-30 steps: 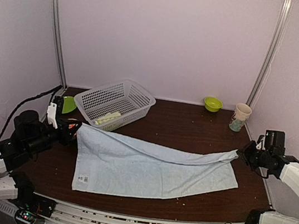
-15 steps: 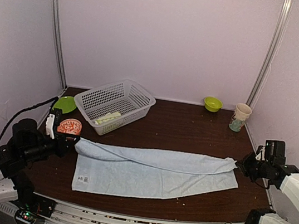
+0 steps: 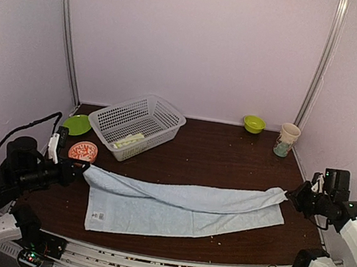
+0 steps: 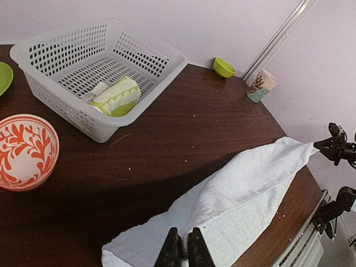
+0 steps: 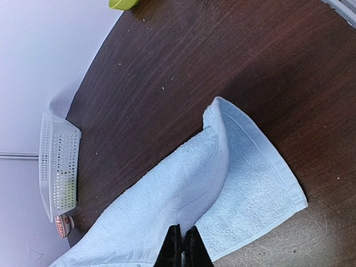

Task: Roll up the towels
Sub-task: Fold the towel at the center of the board.

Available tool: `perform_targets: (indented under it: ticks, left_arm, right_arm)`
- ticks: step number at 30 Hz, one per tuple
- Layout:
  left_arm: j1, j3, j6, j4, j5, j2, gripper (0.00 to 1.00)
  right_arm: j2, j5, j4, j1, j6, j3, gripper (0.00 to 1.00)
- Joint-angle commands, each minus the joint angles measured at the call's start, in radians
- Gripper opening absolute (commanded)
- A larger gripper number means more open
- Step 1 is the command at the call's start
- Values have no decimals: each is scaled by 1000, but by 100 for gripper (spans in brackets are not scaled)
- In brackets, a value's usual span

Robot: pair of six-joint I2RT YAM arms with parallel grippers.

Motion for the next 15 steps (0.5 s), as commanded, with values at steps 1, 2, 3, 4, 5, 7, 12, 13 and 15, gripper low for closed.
perform_targets:
  ticks: [1, 2, 3, 4, 5, 7, 12, 13, 15]
  left_arm:
    - [-15, -18, -41, -17, 18, -5, 0]
    - [-20, -25, -48, -18, 15, -5, 0]
    - [-23, -34, -56, -18, 9, -1, 0]
    - [-24, -43, -68, -17, 7, 1, 0]
    - [-24, -53, -76, -14, 9, 2, 0]
    - [-27, -69, -90, -10, 15, 3, 0]
    - [-58, -83, -102, -13, 13, -7, 0]
    - [-65, -82, -104, -18, 10, -8, 0]
    - [-85, -80, -108, -29, 2, -5, 0]
  right_arm:
    - [-14, 7, -41, -7, -21, -52, 0]
    - [-12, 13, -32, -7, -21, -74, 0]
    - [-5, 22, -20, -7, -19, -91, 0]
    - [3, 29, -3, -8, -16, -109, 0]
    - [12, 34, 20, -9, -11, -127, 0]
    - [33, 33, 50, -9, 0, -160, 0]
    - [37, 54, 53, -9, -5, -185, 0]
    - [36, 52, 45, -9, -9, -179, 4]
    - [27, 53, 13, -9, -24, -159, 28]
